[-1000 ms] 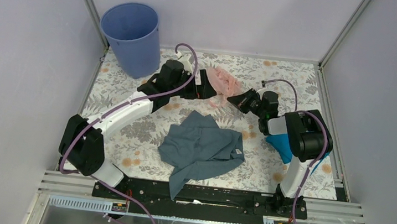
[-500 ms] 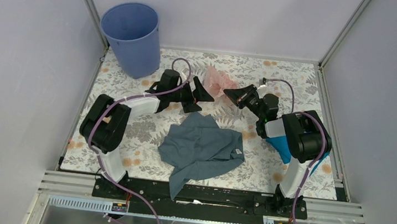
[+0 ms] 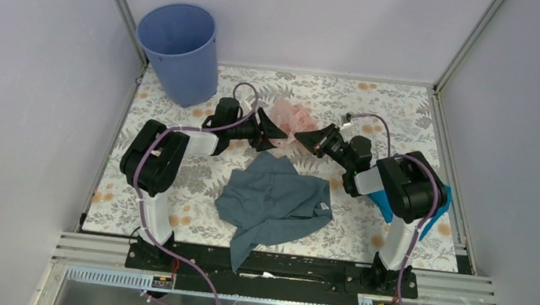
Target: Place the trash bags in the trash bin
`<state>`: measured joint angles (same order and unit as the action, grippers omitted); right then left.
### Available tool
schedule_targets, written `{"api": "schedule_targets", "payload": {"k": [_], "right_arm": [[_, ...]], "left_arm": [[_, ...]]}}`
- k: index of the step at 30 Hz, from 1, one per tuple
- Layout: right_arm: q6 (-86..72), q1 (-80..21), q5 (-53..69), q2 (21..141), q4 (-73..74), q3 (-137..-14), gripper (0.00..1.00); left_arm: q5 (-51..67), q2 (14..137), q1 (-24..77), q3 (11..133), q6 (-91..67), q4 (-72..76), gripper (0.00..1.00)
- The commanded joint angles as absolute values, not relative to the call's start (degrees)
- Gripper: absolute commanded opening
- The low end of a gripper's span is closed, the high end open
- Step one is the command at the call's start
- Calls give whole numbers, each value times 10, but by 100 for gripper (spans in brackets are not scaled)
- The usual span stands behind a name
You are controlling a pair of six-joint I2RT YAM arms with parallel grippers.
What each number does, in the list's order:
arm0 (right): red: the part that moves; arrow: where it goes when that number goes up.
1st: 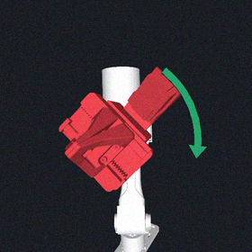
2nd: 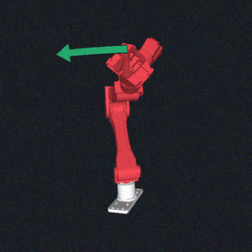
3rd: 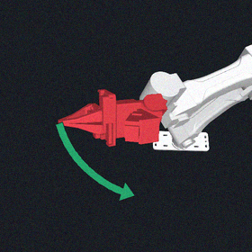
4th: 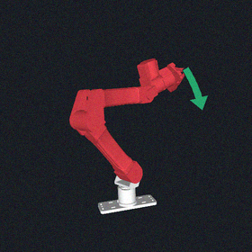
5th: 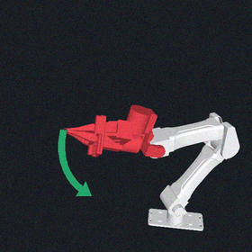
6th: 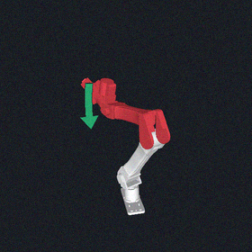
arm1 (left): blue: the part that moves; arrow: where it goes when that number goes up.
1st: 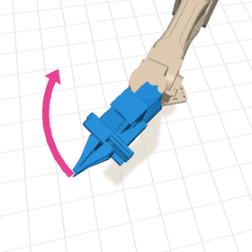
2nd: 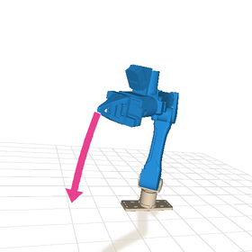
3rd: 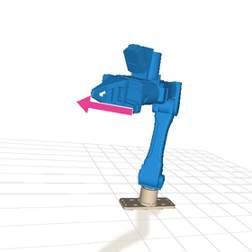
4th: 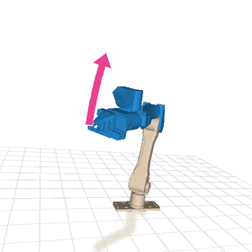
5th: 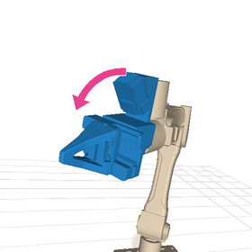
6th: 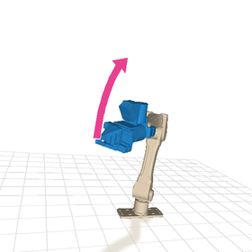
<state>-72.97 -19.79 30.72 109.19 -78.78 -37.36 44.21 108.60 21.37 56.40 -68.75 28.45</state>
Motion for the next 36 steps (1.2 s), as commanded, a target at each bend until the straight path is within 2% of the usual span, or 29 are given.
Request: {"api": "schedule_targets", "payload": {"k": [1, 3, 4, 5, 7, 11, 14, 18, 24, 29, 36], "right_arm": [[-686, -210, 317, 1068, -798, -360, 0], [-654, -214, 316, 1047, -734, -357, 1], [-635, -214, 320, 1033, -683, -361, 7], [-608, -214, 324, 1013, -623, -366, 14], [-516, -214, 310, 954, -474, -373, 36], [-338, -214, 162, 818, -227, -375, 74], [-284, -213, 79, 762, -172, -392, 91], [-248, -212, 34, 812, -149, -489, 96], [-235, -212, 92, 1002, -137, -688, 98], [-239, -213, 158, 1109, -157, -753, 93], [-338, -238, 206, 1182, -212, -758, 88]], "left_arm": [[444, 1076, 202, 585, -645, 270, 50], [406, 1065, 200, 617, -577, 176, 34], [387, 1062, 200, 638, -543, 125, 28], [360, 1058, 200, 658, -503, 75, 23], [306, 1047, 199, 695, -439, -5, 15], [229, 1014, 204, 735, -368, -99, 11], [154, 986, 219, 758, -309, -146, 10], [-15, 979, 259, 793, -211, -207, 10], [-99, 1004, 286, 820, -158, -248, 8], [-85, 1008, 295, 829, -138, -249, 7], [-56, 1006, 311, 830, -135, -249, 7]]}}
